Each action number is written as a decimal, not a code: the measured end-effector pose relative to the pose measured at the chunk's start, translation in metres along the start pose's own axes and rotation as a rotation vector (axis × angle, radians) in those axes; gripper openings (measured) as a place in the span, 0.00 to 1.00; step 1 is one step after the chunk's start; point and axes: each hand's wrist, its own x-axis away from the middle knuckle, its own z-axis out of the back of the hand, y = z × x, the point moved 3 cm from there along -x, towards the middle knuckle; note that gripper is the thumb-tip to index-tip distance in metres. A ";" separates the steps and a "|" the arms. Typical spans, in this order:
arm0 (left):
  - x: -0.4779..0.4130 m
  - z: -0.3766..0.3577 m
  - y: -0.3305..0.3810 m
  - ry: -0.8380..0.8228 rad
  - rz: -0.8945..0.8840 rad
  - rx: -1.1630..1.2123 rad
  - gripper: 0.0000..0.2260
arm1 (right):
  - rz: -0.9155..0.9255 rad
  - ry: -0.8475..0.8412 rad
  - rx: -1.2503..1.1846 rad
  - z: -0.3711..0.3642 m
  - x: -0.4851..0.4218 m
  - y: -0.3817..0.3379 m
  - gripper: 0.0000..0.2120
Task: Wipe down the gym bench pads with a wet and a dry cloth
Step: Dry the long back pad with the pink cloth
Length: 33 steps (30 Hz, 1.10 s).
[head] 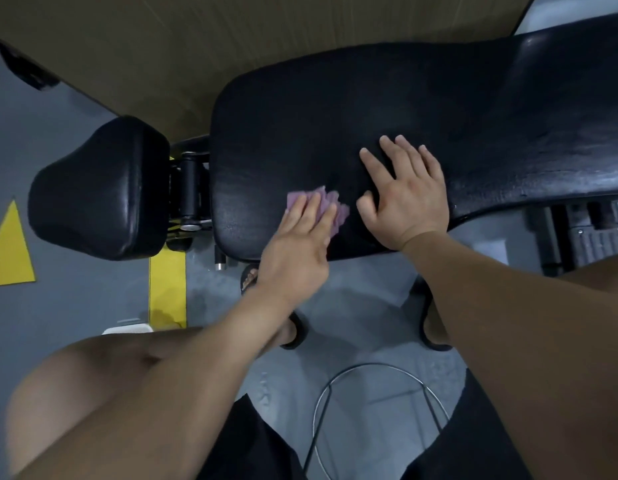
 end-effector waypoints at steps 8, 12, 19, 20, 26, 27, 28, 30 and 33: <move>-0.028 0.007 0.006 0.007 -0.071 -0.034 0.26 | -0.001 0.009 -0.020 -0.001 -0.001 0.002 0.31; -0.041 0.011 -0.007 -0.050 -0.094 -0.018 0.26 | 0.010 0.000 -0.010 -0.002 -0.002 0.003 0.31; -0.164 0.044 -0.020 -0.143 0.102 0.039 0.28 | 0.006 0.006 -0.005 -0.001 0.000 0.004 0.31; -0.167 0.046 -0.018 -0.155 0.104 0.036 0.27 | 0.004 0.006 -0.008 -0.001 0.000 0.003 0.31; -0.116 0.044 -0.010 -0.112 0.024 0.070 0.26 | 0.012 0.025 -0.006 0.002 0.001 0.003 0.30; -0.104 0.041 -0.008 -0.106 0.019 0.070 0.26 | 0.015 0.015 0.001 0.001 0.001 0.003 0.30; -0.093 0.037 -0.006 -0.103 0.015 0.070 0.26 | 0.019 0.003 0.005 0.002 0.001 0.003 0.31; -0.070 0.031 -0.001 -0.095 0.014 0.076 0.26 | 0.022 -0.009 -0.001 0.001 0.002 0.003 0.31; -0.034 0.020 0.010 -0.074 0.004 0.092 0.27 | 0.016 0.002 -0.020 0.002 0.002 0.002 0.30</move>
